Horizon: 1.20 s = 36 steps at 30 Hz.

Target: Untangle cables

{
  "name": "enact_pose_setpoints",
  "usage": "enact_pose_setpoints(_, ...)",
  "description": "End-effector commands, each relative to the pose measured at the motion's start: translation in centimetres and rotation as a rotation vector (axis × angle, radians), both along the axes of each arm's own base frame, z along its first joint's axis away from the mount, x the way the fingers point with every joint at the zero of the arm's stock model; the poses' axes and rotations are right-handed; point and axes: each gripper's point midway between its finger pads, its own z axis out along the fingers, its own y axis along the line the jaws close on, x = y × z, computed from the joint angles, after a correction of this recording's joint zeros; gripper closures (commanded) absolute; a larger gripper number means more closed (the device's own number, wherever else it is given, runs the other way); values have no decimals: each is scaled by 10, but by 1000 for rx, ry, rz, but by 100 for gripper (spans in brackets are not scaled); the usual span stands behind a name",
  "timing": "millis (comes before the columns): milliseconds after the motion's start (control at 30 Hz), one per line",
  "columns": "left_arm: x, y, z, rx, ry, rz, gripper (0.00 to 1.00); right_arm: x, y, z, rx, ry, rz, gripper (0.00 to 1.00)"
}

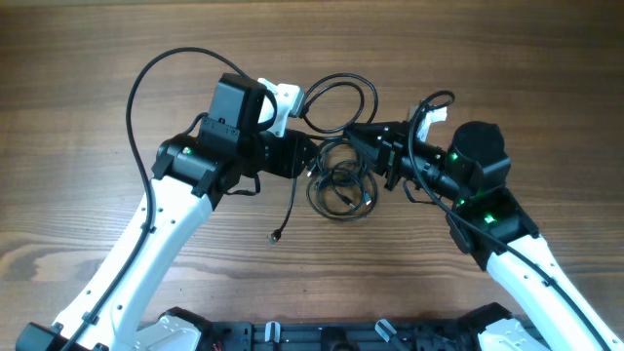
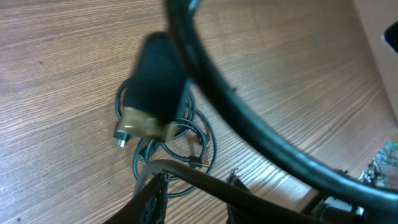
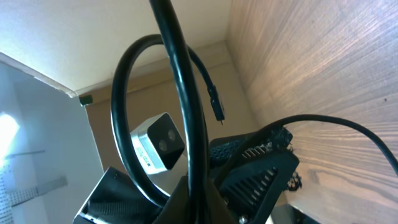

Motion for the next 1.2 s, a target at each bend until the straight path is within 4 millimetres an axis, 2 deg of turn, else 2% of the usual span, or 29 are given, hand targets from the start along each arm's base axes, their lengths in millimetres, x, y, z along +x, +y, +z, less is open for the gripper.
enact_pose_setpoints(0,-3,-6,2,-20,-13,-56,68,-10,8,2,25,26,71,96)
enact_pose_setpoints(100,1,-8,5,-28,-33,-56,65,-12,9,3,42,49,82,96)
enact_pose_setpoints(133,2,-8,6,-30,-37,-56,76,-13,9,3,42,48,84,96)
enact_pose_setpoints(167,2,-8,6,-31,-40,-56,96,-13,9,3,39,43,85,96)
enact_pose_setpoints(200,2,-8,6,-31,-39,-55,96,-12,9,3,38,42,84,96)
enact_pose_setpoints(267,2,-8,5,-30,-33,-47,96,-2,3,1,-42,-70,36,96)
enact_pose_setpoints(333,6,-1,2,-12,-11,25,96,1,1,-1,-87,-129,24,96)
enact_pose_setpoints(533,16,12,-3,25,9,153,96,9,-5,-2,-146,-194,-16,96)
enact_pose_setpoints(700,16,17,-6,38,26,195,96,12,-9,-12,-215,-216,-35,96)
enact_pose_setpoints(733,17,18,-6,37,29,201,93,12,-9,-13,-216,-212,-34,96)
enact_pose_setpoints(767,17,18,-6,36,30,203,68,11,-9,-13,-214,-210,-26,96)
enact_pose_setpoints(800,17,18,-6,34,32,206,49,11,-9,-14,-216,-205,-26,96)
enact_pose_setpoints(833,17,18,-6,19,54,236,41,11,-9,-15,-218,-204,-27,96)
enact_pose_setpoints(900,15,18,-8,-60,179,395,32,14,-12,-15,-226,-203,-51,96)
enact_pose_setpoints(933,11,20,-10,-106,272,504,35,17,-14,-15,-233,-203,-72,96)
enact_pose_setpoints(967,10,20,-11,-123,307,544,35,20,-18,-16,-242,-202,-100,96)
enact_pose_setpoints(1000,6,14,-10,-184,387,589,29,23,-20,-16,-249,-202,-121,96)
enact_pose_setpoints(1167,1,8,-7,-289,544,724,28,23,-20,-15,-159,-93,-147,96)
